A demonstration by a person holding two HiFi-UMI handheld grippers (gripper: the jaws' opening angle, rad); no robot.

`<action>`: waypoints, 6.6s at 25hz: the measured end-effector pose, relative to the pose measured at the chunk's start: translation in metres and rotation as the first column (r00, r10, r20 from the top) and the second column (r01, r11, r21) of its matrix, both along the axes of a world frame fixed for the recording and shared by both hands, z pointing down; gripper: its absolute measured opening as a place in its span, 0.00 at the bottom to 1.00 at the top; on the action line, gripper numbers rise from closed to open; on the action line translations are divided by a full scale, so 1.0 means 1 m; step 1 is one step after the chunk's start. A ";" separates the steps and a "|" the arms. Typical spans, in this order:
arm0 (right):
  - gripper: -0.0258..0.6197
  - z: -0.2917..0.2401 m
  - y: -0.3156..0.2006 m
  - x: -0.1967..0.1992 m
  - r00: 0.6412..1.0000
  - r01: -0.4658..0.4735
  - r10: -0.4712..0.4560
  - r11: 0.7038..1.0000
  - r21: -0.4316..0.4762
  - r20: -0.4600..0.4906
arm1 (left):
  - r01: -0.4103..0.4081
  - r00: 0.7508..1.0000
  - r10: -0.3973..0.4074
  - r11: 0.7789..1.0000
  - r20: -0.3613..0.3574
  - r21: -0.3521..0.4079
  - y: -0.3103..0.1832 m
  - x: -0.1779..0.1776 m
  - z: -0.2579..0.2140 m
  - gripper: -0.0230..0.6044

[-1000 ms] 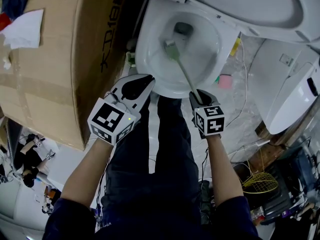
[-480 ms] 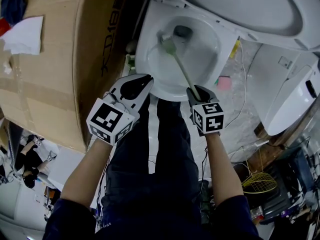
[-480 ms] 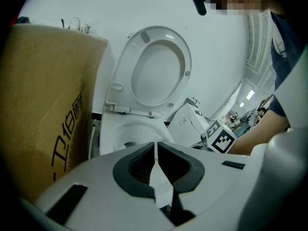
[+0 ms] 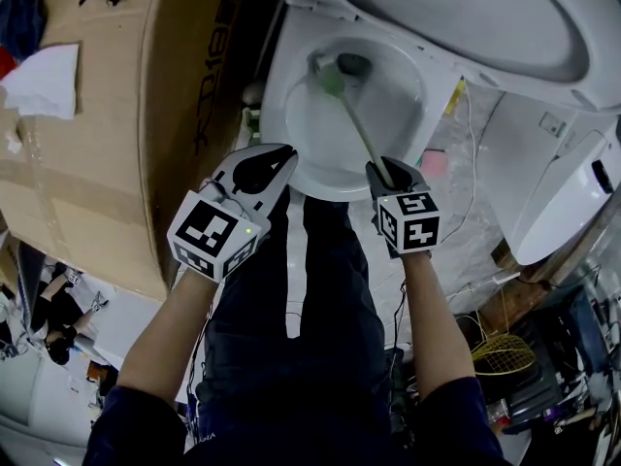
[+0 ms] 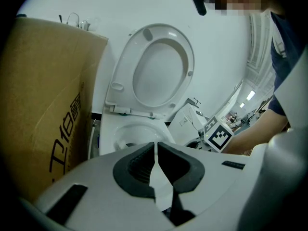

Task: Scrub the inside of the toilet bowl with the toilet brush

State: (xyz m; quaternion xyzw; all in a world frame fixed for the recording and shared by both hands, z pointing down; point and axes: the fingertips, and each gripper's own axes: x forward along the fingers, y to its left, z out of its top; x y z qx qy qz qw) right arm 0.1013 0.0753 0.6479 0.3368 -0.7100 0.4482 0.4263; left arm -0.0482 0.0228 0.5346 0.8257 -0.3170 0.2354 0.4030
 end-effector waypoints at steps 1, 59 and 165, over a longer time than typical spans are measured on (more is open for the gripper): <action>0.18 0.000 -0.002 0.001 1.000 -0.002 0.002 1.000 0.002 -0.001 | -0.001 1.000 0.001 1.000 0.000 -0.001 -0.001 0.000 0.000 0.11; 0.17 -0.013 0.008 0.117 0.979 -0.138 0.140 0.990 0.021 -0.145 | -0.116 0.993 0.116 0.993 -0.010 0.020 0.020 0.054 -0.006 0.11; 0.17 -0.038 -0.040 0.026 1.000 -0.021 0.021 0.997 0.077 -0.002 | -0.075 0.997 0.075 0.996 -0.005 0.041 -0.019 0.027 -0.026 0.11</action>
